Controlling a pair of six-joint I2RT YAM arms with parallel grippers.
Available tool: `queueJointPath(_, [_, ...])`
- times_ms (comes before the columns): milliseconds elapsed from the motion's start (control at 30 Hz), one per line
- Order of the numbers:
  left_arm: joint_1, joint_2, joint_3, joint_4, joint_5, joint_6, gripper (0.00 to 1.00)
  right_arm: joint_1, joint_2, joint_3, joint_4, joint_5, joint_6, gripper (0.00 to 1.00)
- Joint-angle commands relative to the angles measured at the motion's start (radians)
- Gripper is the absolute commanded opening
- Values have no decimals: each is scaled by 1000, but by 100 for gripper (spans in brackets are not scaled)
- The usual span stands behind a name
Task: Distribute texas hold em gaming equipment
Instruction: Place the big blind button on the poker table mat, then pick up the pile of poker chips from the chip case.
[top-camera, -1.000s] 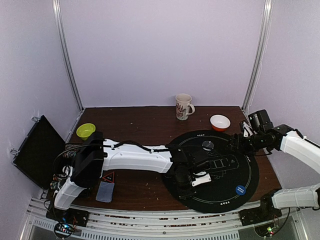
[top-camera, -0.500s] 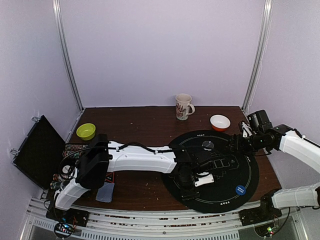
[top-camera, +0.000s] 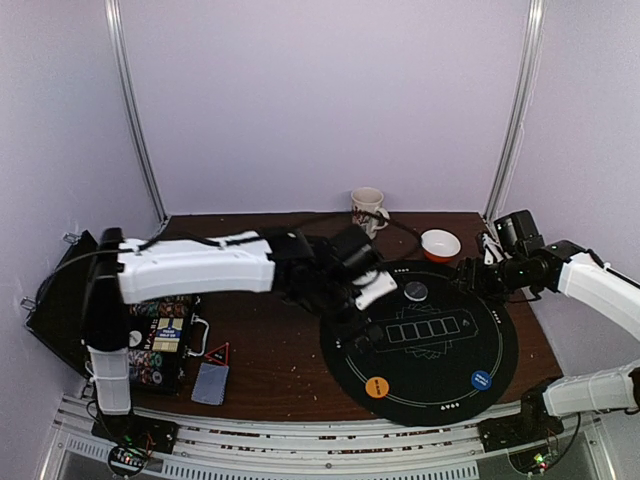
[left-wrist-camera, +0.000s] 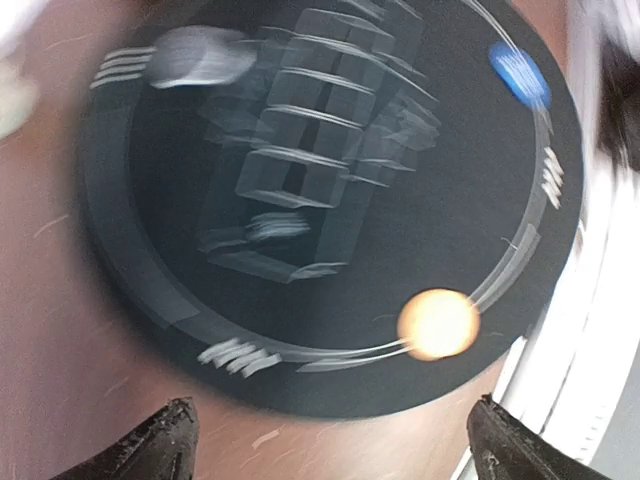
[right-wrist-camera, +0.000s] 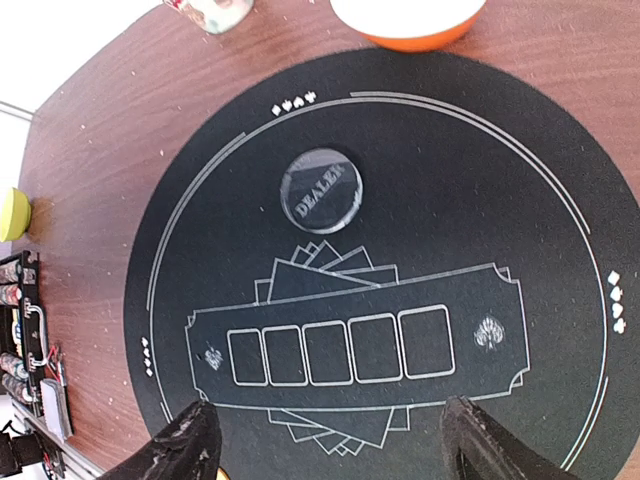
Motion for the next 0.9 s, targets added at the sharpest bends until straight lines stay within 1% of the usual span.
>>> queueJointPath(0, [233, -280, -216, 56, -81, -198, 97, 19, 19, 36, 32, 23, -15, 78])
queueJointPath(100, [393, -412, -379, 10, -132, -279, 97, 48, 42, 51, 64, 13, -35, 78])
queueJointPath(167, [491, -479, -447, -36, -164, -317, 97, 63, 67, 71, 78, 2, -55, 77])
queueJointPath(300, [676, -582, -560, -92, -173, -363, 97, 87, 134, 117, 95, -13, -100, 77])
queueJointPath(333, [738, -606, -590, -99, -178, -370, 97, 91, 151, 135, 97, -13, -112, 78])
queueJointPath(400, [828, -646, -644, -89, -182, -373, 94, 94, 192, 162, 98, -12, -135, 78])
queueJointPath(467, [899, -668, -687, -63, -187, -372, 87, 94, 246, 194, 92, -8, -154, 78])
queueJointPath(567, [939, -649, -728, -23, -204, -379, 73, 96, 319, 247, 65, -13, -189, 78])
queueJointPath(700, [954, -588, -751, 20, -211, -385, 67, 95, 391, 303, 46, -19, -213, 78])
queueJointPath(800, [962, -550, -763, 70, -195, -378, 61, 96, 421, 326, 45, -19, -219, 78])
queueJointPath(867, [964, -527, -765, 91, -191, -375, 59, 95, 433, 341, 42, -19, -219, 78])
